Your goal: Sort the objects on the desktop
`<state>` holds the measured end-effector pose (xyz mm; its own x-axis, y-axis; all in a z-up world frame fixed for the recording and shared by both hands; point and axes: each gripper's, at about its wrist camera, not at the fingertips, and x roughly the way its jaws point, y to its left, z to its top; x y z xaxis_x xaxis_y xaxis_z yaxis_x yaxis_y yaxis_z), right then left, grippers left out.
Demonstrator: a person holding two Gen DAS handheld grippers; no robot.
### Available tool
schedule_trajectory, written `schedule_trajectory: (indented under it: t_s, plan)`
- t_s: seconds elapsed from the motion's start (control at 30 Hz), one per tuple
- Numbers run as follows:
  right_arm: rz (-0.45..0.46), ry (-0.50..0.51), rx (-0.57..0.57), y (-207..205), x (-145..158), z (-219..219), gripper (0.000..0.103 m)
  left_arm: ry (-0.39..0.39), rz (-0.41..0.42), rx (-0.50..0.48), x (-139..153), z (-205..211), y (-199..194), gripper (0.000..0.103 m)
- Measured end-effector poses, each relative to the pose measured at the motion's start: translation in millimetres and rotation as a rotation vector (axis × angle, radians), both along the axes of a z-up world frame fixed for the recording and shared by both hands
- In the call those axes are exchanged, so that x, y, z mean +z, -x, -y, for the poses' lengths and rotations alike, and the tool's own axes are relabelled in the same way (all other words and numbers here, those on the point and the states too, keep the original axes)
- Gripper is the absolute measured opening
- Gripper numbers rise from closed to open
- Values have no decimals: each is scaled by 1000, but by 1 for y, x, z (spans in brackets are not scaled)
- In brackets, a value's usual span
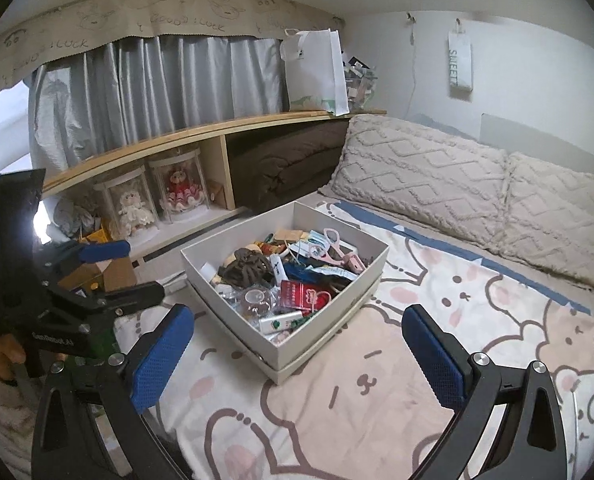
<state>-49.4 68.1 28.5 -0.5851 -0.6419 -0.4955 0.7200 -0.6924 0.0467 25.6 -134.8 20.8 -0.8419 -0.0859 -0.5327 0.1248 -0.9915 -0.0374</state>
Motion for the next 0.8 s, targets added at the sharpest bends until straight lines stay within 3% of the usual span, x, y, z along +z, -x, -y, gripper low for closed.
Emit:
schedule_trajectory:
  t_s: [0.5,0.8]
  plan:
    - [-31,9,-41,-45,-13,-21,103,46,-8,-1,3,-14,-53,103]
    - [-52,21,-66,-66,-11,-35,103,32,-26,-11,-1,-23,-71,103]
